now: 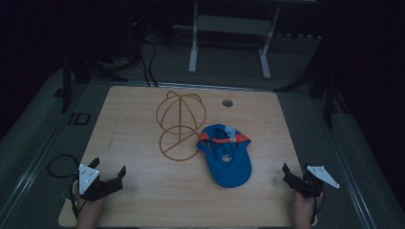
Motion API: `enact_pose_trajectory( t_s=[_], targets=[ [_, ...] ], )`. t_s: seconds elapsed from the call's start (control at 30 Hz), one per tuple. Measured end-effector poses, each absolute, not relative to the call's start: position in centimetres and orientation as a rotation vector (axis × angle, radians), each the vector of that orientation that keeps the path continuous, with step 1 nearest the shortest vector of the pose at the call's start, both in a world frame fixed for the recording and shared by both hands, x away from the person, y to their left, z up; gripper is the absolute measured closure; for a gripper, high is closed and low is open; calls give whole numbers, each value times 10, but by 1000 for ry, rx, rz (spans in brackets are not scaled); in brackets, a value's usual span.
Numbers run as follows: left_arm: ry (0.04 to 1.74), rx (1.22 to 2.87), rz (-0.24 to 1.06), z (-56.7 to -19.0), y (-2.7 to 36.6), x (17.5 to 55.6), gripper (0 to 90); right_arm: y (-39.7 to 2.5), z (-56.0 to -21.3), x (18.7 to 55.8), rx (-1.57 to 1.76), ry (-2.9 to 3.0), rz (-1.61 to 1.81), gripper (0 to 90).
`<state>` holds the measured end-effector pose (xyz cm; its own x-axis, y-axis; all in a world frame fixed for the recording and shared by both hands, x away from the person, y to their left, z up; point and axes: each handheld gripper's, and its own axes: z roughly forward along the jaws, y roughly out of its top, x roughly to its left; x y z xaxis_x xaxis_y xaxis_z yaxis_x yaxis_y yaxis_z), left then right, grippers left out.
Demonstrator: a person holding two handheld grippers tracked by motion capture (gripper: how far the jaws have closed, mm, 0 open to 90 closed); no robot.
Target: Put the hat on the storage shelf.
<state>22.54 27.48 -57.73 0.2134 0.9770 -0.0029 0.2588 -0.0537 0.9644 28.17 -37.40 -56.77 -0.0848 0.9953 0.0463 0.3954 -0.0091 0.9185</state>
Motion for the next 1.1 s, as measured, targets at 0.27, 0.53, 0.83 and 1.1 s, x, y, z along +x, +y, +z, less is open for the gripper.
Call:
enact_pose_trajectory(
  t_s=[0.27, 0.53, 0.83, 1.1],
  targets=[
    [1221, 1500, 928, -576, 273, 224, 13, -373, -568, 282, 1474, 1599, 1097, 139],
    [1210, 1498, 880, -571, 267, 225, 13, -358, -561, 288, 1452, 1764, 1122, 140],
    [1181, 1533, 880, -573, 265, 226, 13, -340, -546, 299, 1404, 1848, 1136, 140],
    [1197, 1512, 781, -572, 266, 228, 14, -324, -522, 324, 1348, 1921, 1160, 135]
  ],
)
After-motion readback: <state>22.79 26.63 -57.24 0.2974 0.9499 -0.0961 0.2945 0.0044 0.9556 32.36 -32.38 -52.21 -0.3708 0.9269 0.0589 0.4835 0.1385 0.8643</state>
